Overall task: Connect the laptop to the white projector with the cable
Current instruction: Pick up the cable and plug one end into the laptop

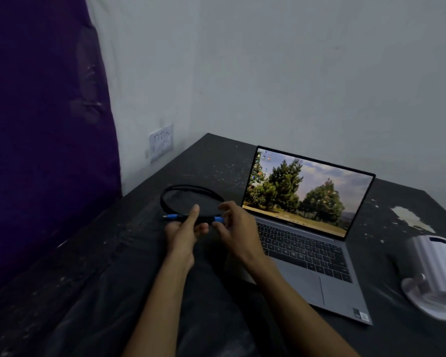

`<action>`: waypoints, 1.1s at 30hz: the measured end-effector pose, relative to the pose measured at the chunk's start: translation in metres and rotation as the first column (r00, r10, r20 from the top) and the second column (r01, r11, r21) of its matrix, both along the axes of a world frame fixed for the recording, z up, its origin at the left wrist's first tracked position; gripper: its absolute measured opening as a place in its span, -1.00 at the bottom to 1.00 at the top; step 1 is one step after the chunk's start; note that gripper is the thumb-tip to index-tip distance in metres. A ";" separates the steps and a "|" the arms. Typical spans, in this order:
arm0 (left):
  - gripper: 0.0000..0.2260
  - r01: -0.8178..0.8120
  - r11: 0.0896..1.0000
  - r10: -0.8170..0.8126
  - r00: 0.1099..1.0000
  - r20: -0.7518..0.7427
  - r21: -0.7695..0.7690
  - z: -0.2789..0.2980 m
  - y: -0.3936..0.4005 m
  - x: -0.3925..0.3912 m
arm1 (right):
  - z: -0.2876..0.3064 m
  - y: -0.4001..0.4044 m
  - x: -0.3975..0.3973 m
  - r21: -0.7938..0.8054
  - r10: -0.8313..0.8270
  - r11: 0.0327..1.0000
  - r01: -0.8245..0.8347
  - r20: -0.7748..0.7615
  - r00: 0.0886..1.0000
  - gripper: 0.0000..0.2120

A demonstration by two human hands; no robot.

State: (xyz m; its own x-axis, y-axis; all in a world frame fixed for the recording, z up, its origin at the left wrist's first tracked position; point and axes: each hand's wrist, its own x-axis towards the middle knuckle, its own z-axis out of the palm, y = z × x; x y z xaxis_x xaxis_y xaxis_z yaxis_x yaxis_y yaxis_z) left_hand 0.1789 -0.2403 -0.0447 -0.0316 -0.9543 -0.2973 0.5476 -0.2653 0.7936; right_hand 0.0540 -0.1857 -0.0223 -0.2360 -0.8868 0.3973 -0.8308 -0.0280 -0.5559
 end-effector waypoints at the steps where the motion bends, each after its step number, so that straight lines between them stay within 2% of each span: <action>1: -0.78 0.048 0.999 -0.048 0.999 0.016 -0.014 0.000 0.000 0.002 | 0.000 -0.005 0.000 0.000 -0.001 1.000 0.001 -0.025 1.000 -0.73; 3: -0.82 0.171 0.984 -0.170 0.985 0.029 -0.055 -0.002 -0.001 0.007 | -0.001 -0.012 -0.002 -0.018 -0.013 1.000 0.013 -0.037 0.999 -0.84; 4: -0.85 0.224 0.972 -0.223 0.974 0.029 -0.072 -0.004 -0.002 0.010 | -0.001 -0.014 -0.002 -0.031 -0.026 0.999 0.026 0.012 1.000 -0.88; 6: -0.87 0.271 0.959 -0.271 0.962 0.004 -0.082 -0.005 -0.006 0.013 | -0.001 -0.015 -0.003 -0.040 -0.066 0.996 0.077 0.230 0.971 -0.90; 7: -0.88 0.258 0.964 -0.260 0.965 -0.016 -0.068 -0.006 -0.008 0.013 | -0.002 -0.016 -0.004 -0.035 -0.087 0.994 0.108 0.365 0.927 -0.90; 9: -0.89 0.193 0.981 -0.194 0.979 -0.065 -0.027 -0.009 -0.015 0.010 | -0.001 -0.015 -0.004 -0.029 -0.088 0.990 0.137 0.632 0.770 -0.88; 11: -0.82 0.164 0.986 -0.165 0.978 -0.132 -0.019 -0.011 -0.021 0.006 | 0.003 -0.013 -0.002 -0.001 -0.045 0.996 0.091 0.866 0.497 -0.85; 12: -0.76 0.193 0.980 -0.197 0.966 -0.167 -0.036 -0.010 -0.021 0.004 | 0.006 -0.013 -0.001 0.022 -0.031 0.999 0.035 0.954 0.299 -0.85; 13: -0.69 0.258 0.964 -0.266 0.943 -0.199 -0.063 -0.008 -0.019 0.003 | 0.011 -0.012 0.000 0.041 -0.039 0.999 -0.032 0.998 0.058 -0.85; 14: -0.65 0.346 0.934 -0.357 0.910 -0.212 -0.090 -0.006 -0.016 0.002 | 0.015 -0.012 0.001 0.032 -0.050 0.995 -0.092 0.977 -0.205 -0.86; 15: -0.65 0.430 0.895 -0.446 0.875 -0.190 -0.121 -0.004 -0.013 0.001 | 0.018 -0.014 0.002 0.004 -0.052 0.993 -0.115 0.909 -0.415 -0.87; 16: -0.65 0.504 0.850 -0.523 0.842 -0.131 -0.151 0.000 -0.008 0.001 | 0.021 -0.015 0.003 -0.018 -0.045 0.993 -0.113 0.845 -0.532 -0.89; 17: -0.64 0.560 0.813 -0.571 0.820 -0.031 -0.161 0.003 -0.005 0.001 | 0.021 -0.017 0.005 -0.025 -0.040 0.994 -0.106 0.820 -0.571 -0.91; 18: -0.65 0.596 0.790 -0.590 0.803 0.086 -0.147 0.005 -0.002 0.001 | 0.021 -0.018 0.008 -0.016 -0.049 0.994 -0.111 0.830 -0.556 -0.91; 19: -0.68 0.602 0.791 -0.575 0.793 0.203 -0.110 0.006 -0.001 0.002 | 0.021 -0.018 0.012 0.009 -0.069 0.992 -0.123 0.866 -0.496 -0.89; 20: -0.70 0.581 0.811 -0.539 0.787 0.300 -0.069 0.007 -0.001 0.003 | 0.020 -0.017 0.015 0.045 -0.093 0.991 -0.130 0.914 -0.394 -0.87; 22: -0.70 0.503 0.864 -0.442 0.784 0.435 -0.030 0.009 -0.003 0.010 | 0.015 -0.016 0.016 0.111 -0.121 0.990 -0.088 0.987 -0.110 -0.85; 24: -0.75 0.461 0.885 -0.384 0.798 0.464 -0.060 0.014 -0.008 0.022 | 0.009 -0.012 0.015 0.121 -0.115 0.992 -0.034 0.983 0.140 -0.83; 26: -0.79 0.453 0.886 -0.389 0.844 0.370 -0.103 0.018 -0.012 0.032 | 0.005 -0.007 0.015 0.089 -0.076 0.996 -0.025 0.944 0.320 -0.84; 28: -0.82 0.396 0.914 -0.356 0.885 0.301 -0.083 0.017 -0.016 0.036 | 0.003 -0.008 0.015 0.095 -0.064 0.995 -0.034 0.854 0.516 -0.85; 30: -0.84 0.299 0.954 -0.280 0.914 0.295 -0.022 0.011 -0.019 0.036 | -0.001 -0.014 0.014 0.138 -0.075 0.990 -0.034 0.713 0.697 -0.78; 32: -0.82 0.227 0.974 -0.217 0.914 0.342 0.013 0.006 -0.022 0.038 | -0.004 -0.022 0.012 0.194 -0.057 0.979 -0.057 0.536 0.843 -0.79; 33: -0.81 0.204 0.979 -0.197 0.908 0.369 0.018 0.003 -0.024 0.042 | -0.006 -0.027 0.011 0.243 -0.028 0.967 -0.075 0.394 0.919 -0.73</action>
